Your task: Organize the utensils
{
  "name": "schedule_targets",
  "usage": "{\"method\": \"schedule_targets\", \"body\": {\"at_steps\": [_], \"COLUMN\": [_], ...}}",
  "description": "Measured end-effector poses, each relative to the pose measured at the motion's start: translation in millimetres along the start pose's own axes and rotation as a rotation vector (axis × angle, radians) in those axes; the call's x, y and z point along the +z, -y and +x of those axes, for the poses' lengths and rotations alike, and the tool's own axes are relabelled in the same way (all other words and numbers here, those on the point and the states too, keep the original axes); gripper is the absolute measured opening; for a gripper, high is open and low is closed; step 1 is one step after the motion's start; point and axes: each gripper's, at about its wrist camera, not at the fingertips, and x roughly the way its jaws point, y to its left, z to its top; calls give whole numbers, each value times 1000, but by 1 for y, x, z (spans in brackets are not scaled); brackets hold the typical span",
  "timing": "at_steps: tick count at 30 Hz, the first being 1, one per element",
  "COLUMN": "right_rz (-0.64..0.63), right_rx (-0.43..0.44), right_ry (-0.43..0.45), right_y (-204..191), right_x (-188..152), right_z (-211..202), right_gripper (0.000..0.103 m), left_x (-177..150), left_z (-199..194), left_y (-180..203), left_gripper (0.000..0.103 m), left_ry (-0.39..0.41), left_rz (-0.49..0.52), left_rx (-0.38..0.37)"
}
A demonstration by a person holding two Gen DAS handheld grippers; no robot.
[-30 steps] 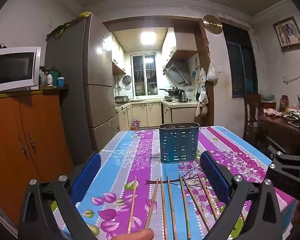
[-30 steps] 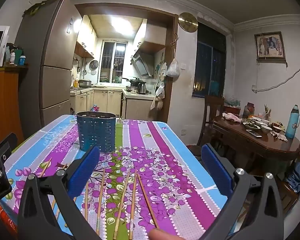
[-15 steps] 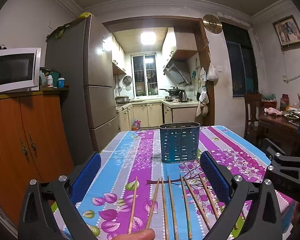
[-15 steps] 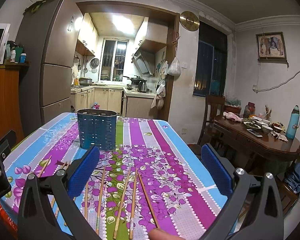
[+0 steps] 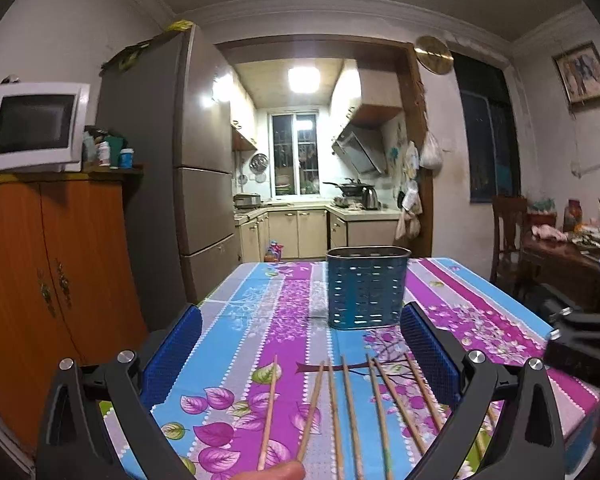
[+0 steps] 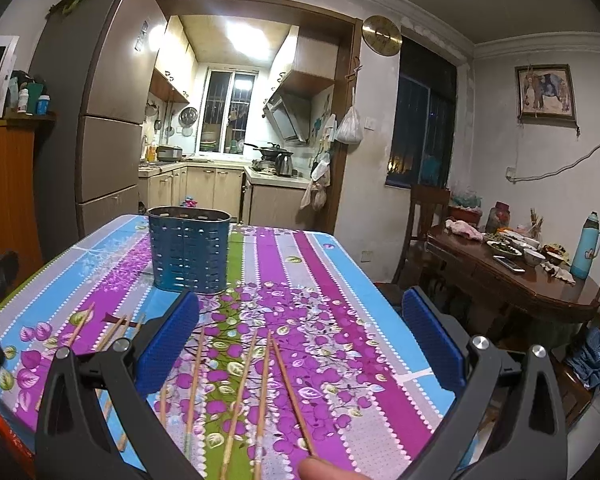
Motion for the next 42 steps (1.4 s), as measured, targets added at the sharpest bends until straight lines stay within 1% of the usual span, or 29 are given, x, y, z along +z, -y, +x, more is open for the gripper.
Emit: {"method": "schedule_targets", "body": {"at_steps": [3, 7, 9, 10, 12, 15, 17, 20, 24, 27, 31, 33, 37, 39, 42], "right_rz": [2, 20, 30, 36, 47, 51, 37, 22, -2, 13, 22, 19, 15, 28, 51], "right_rx": [-22, -46, -45, -45, -36, -25, -1, 44, 57, 82, 85, 90, 93, 112, 146], "right_ry": [-8, -56, -79, -86, -93, -100, -116, -141, -199, -220, -233, -237, -240, -238, -241], "right_y": [8, 20, 25, 28, 33, 38, 40, 43, 46, 51, 54, 54, 56, 58, 60], "right_x": [-4, -15, -21, -25, -32, -43, -51, -64, -80, -86, -89, -89, -89, -89, -88], "right_z": [5, 18, 23, 25, 27, 25, 26, 26, 26, 23, 19, 17, 13, 11, 5], "right_gripper": [98, 98, 98, 98, 98, 98, 98, 98, 98, 98, 98, 98, 98, 98, 98], "left_x": [-15, -38, -49, -52, -56, -60, -63, -70, -82, -89, -94, -96, -96, -95, -93], "left_z": [13, 27, 29, 28, 27, 21, 19, 19, 19, 15, 8, 4, 0, -3, -3], "left_y": [-18, -38, -51, -58, -68, -77, -81, -82, -85, -86, -79, -76, -67, -61, -55], "left_gripper": [99, 99, 99, 99, 99, 99, 99, 99, 99, 99, 99, 99, 99, 98, 98], "left_ry": [-80, -198, -243, -253, -259, -239, -248, -296, -349, -353, -336, -331, -354, -357, -369], "left_rz": [2, 49, 24, 7, -10, 6, 9, 6, -6, -9, 53, 73, 123, 119, 103], "left_rx": [7, 34, 37, 47, 71, 107, 97, 92, 90, 81, 99, 87, 48, 3, -40]}}
